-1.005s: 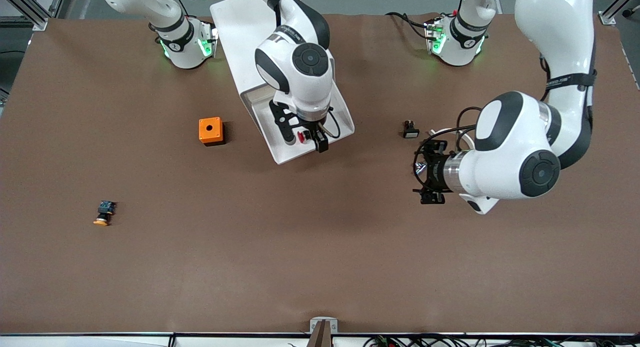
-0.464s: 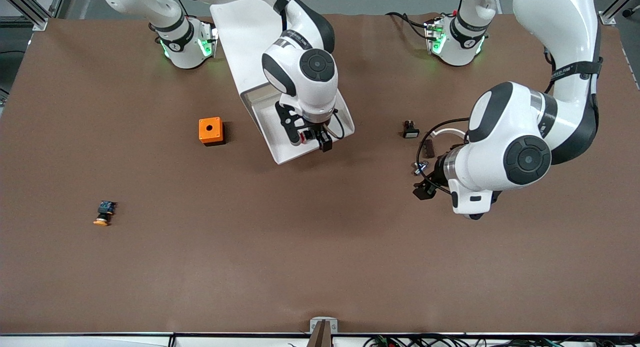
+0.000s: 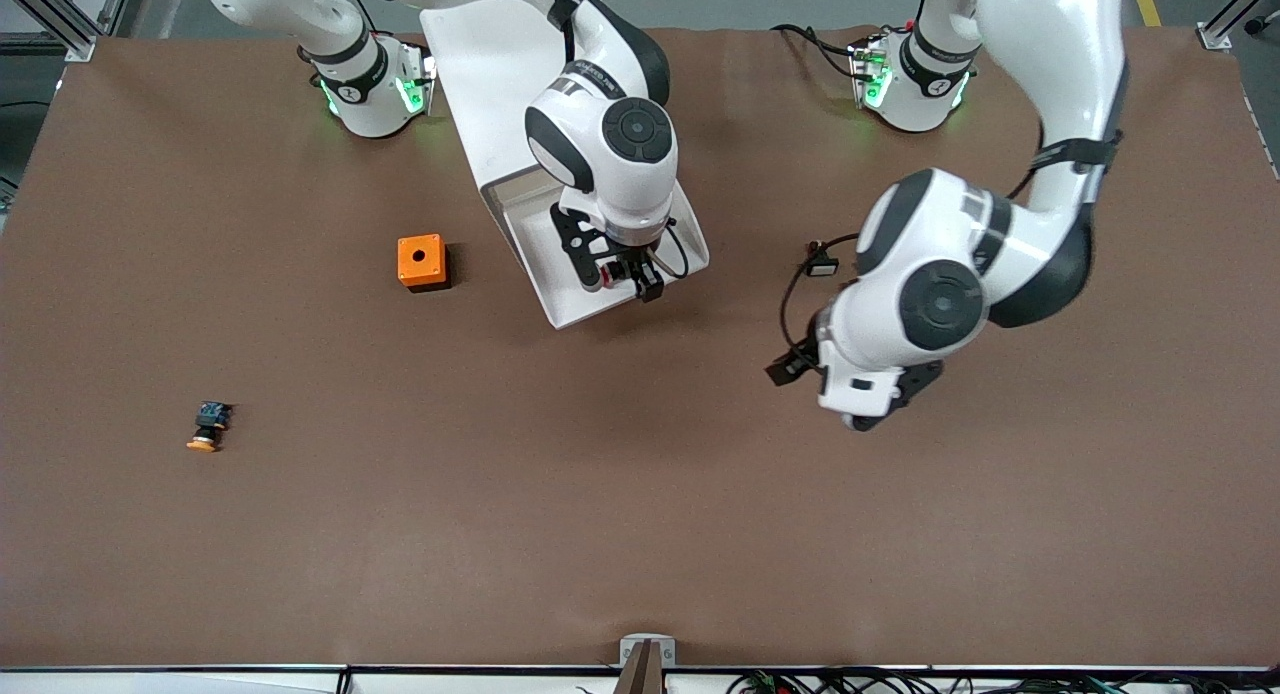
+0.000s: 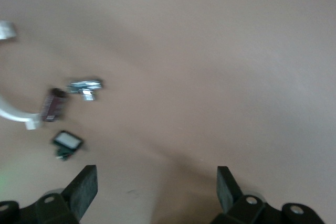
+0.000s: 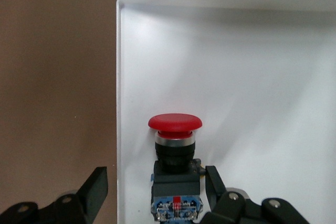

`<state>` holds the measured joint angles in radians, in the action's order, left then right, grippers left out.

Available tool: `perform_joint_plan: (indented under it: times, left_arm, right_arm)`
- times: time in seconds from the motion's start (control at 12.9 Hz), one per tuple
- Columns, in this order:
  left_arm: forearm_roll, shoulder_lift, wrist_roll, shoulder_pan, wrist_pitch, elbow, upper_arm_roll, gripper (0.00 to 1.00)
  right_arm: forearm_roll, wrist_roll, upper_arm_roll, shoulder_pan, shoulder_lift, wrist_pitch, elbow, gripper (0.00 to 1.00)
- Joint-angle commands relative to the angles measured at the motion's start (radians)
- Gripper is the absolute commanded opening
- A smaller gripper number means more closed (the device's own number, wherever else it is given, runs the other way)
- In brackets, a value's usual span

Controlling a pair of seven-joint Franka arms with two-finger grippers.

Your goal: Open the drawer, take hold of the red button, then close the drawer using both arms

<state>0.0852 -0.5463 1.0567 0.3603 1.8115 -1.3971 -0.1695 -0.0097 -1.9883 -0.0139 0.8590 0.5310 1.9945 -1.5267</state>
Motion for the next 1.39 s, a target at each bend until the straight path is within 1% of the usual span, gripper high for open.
perform_joint_plan:
  times: [0.0, 0.08, 0.15, 0.23, 0.39, 0.54, 0.62, 0.85, 1.01, 1.16, 1.31]
  left_arm:
    - [-0.024, -0.006, -0.018, 0.04, 0.144, -0.077, -0.012, 1.0]
    - [-0.021, -0.032, -0.003, 0.08, 0.182, -0.077, -0.01, 1.0]
    - [-0.019, -0.047, 0.002, 0.103, 0.204, -0.079, -0.01, 1.0]
    - [-0.012, -0.061, 0.003, 0.112, 0.209, -0.079, -0.01, 1.0]
    - [0.002, -0.086, 0.032, 0.133, 0.213, -0.077, -0.012, 1.0]
    - [0.066, -0.101, 0.052, 0.152, 0.215, -0.077, -0.013, 1.0]
    - [0.091, -0.103, 0.055, 0.154, 0.215, -0.077, -0.015, 1.0]
    - [0.132, -0.106, 0.098, 0.176, 0.213, -0.079, -0.018, 1.0]
    - [0.165, -0.113, 0.103, 0.196, 0.213, -0.079, -0.018, 1.0]
    - [0.217, -0.122, 0.105, 0.222, 0.213, -0.079, -0.018, 1.0]
    - [0.235, -0.121, 0.165, 0.259, 0.203, -0.079, -0.018, 1.0]
  right_arm:
    - [-0.026, -0.007, -0.011, 0.012, 0.012, -0.016, 0.025, 0.74]
    - [-0.026, -0.006, -0.011, 0.012, 0.012, -0.016, 0.026, 0.5]
    - [-0.026, -0.006, -0.011, 0.012, 0.012, -0.016, 0.026, 0.18]
    - [-0.026, -0.007, -0.011, 0.012, 0.012, -0.016, 0.026, 0.0]
    - [-0.026, -0.007, -0.011, 0.012, 0.012, -0.017, 0.025, 0.0]
    - [-0.024, 0.017, -0.011, 0.003, 0.004, -0.025, 0.028, 0.0]
    - [-0.02, 0.087, -0.012, -0.003, 0.001, -0.064, 0.042, 0.0]
    - [-0.01, 0.306, -0.014, -0.056, -0.003, -0.254, 0.153, 0.0]
    - [-0.01, 0.528, -0.017, -0.11, -0.029, -0.341, 0.193, 0.0]
    - [-0.012, 0.816, -0.018, -0.205, -0.071, -0.362, 0.192, 0.0]
    - [-0.013, 1.064, -0.018, -0.329, -0.081, -0.373, 0.188, 0.0]
